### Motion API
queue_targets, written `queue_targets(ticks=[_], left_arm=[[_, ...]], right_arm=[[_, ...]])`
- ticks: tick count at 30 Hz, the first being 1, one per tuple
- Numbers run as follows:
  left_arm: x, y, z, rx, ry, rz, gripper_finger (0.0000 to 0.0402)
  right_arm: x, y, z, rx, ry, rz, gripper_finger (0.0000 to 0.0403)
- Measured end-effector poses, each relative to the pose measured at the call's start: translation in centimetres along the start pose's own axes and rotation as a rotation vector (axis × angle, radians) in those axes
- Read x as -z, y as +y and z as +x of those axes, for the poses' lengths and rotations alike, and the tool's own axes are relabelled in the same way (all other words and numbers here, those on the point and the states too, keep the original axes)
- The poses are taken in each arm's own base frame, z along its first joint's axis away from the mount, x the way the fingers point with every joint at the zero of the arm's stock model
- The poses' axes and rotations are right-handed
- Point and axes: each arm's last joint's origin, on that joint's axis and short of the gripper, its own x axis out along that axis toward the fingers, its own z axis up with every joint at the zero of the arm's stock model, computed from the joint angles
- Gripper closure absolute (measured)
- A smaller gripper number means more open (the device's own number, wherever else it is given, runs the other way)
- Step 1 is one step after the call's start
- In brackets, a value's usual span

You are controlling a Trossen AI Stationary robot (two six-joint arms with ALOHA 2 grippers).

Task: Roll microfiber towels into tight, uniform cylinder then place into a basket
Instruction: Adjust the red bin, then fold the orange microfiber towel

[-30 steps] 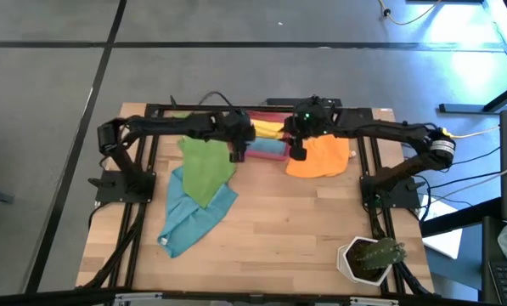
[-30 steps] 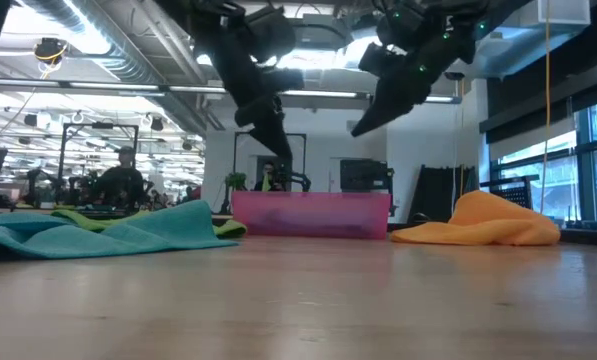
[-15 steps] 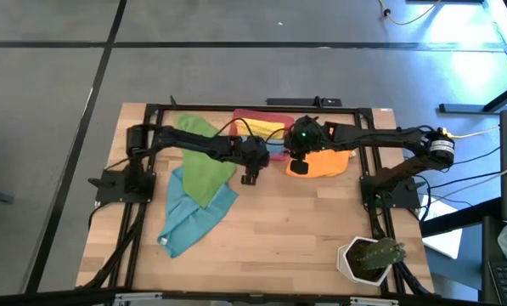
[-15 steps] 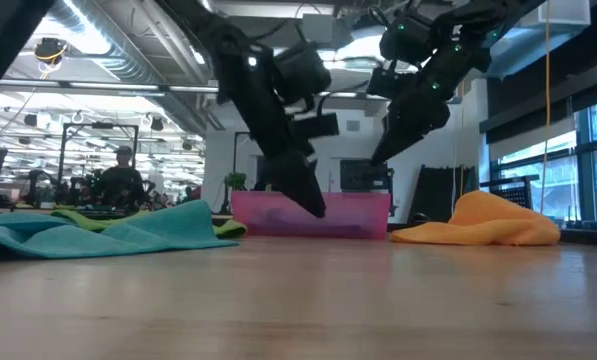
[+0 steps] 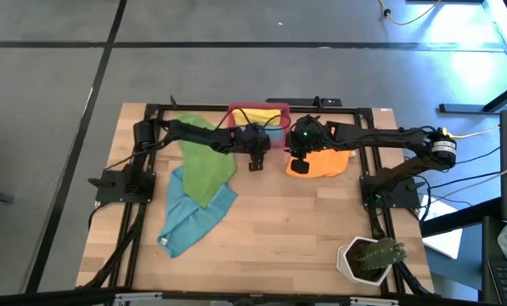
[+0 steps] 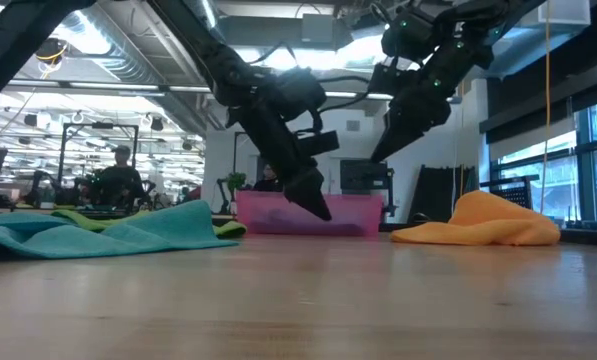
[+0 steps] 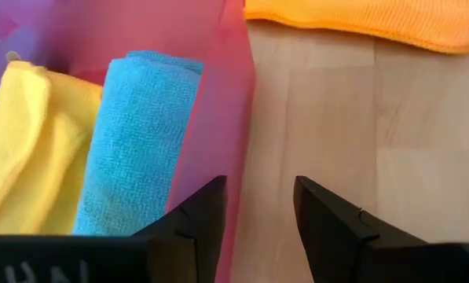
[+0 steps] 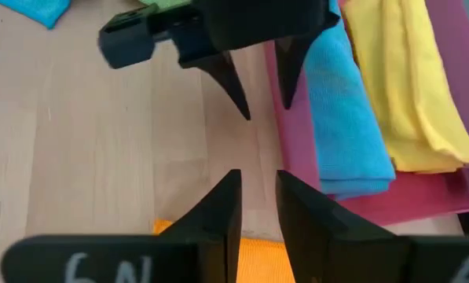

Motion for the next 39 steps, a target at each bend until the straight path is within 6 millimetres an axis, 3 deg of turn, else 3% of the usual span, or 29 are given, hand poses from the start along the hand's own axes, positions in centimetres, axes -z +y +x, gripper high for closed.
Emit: queue_targets(ticks=[7,14,20,26,30,39], left_arm=[[-0.9,-0.9,-1.2,0.037,-0.023,0.006,0.0257],[-4.0,-2.9,-7.0,0.085,-0.121,-0.057,0.0257],[-6.1,-6.2,-11.3,0.092,-0.231,-0.027,0.0257],[-7.1,-9.9,-12.3,0.102,-0.333,-0.043,0.0263],[-5.7,-12.2,-11.5,0.133,-0.384,-0.027,0.0268],[-4.5,-11.0,-11.0,0.184,-0.586,-0.087,0.0270]], right_arm=[[0.0,0.0,-1.9,0.003,-0.012,0.027,0.0321],[-0.4,1.6,-5.1,-0.025,-0.076,0.044,0.0321],[-0.6,4.3,-5.7,-0.101,-0.074,0.030,0.0321],[0.5,7.6,-5.0,-0.101,-0.035,0.031,0.0322],[2.5,9.5,-3.8,-0.129,-0.021,0.051,0.0321],[6.4,11.0,-1.3,-0.162,-0.115,0.048,0.0321]])
